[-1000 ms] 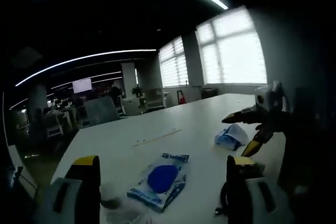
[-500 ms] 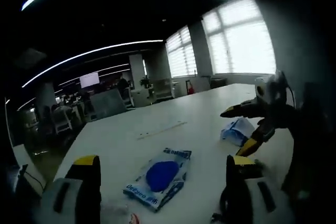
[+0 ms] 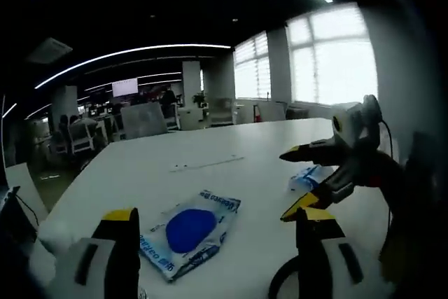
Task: Arrange the tabletop items into an orderly group along one side of the table until the central work area is clear of visible clutter.
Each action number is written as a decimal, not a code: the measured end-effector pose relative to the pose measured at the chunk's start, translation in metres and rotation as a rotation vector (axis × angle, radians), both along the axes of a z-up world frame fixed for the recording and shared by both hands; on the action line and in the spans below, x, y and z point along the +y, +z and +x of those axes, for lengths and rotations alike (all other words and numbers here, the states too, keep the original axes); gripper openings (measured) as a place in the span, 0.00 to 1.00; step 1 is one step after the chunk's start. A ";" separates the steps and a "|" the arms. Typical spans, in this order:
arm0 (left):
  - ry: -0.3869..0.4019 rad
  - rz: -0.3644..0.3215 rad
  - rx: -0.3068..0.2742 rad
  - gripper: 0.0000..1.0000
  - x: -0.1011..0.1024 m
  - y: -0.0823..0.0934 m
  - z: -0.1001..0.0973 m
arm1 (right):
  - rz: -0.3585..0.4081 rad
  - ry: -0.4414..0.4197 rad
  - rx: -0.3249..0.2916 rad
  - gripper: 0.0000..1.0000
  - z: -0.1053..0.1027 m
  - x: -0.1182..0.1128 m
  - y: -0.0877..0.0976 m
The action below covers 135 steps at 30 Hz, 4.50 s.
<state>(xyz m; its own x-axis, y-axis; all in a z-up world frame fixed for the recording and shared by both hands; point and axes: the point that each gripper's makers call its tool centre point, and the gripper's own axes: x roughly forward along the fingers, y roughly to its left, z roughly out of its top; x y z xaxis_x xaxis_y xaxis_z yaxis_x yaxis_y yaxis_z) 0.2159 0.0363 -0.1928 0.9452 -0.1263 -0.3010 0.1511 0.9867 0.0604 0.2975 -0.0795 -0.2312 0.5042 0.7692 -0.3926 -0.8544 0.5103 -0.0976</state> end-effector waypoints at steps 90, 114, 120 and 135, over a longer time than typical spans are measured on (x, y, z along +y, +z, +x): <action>0.408 -0.211 0.032 0.12 0.063 -0.129 0.034 | -0.109 0.028 0.155 0.19 0.050 0.066 -0.095; 0.470 -0.051 0.047 0.41 0.062 -0.111 0.025 | -0.097 0.056 0.170 0.11 0.049 0.068 -0.098; 0.448 -0.044 0.032 0.41 0.059 -0.107 0.026 | -0.103 0.063 0.165 0.09 0.042 0.068 -0.099; 0.526 -0.036 0.119 0.57 0.074 -0.122 0.025 | -0.120 0.064 0.153 0.07 0.051 0.066 -0.099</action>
<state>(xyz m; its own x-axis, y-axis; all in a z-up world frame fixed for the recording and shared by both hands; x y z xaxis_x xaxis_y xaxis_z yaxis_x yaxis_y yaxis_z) 0.2406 0.1104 -0.3149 0.8434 0.3427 -0.4139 -0.3602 0.9321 0.0378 0.3484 -0.0136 -0.3301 0.3832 0.7407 -0.5518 -0.8944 0.4467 -0.0215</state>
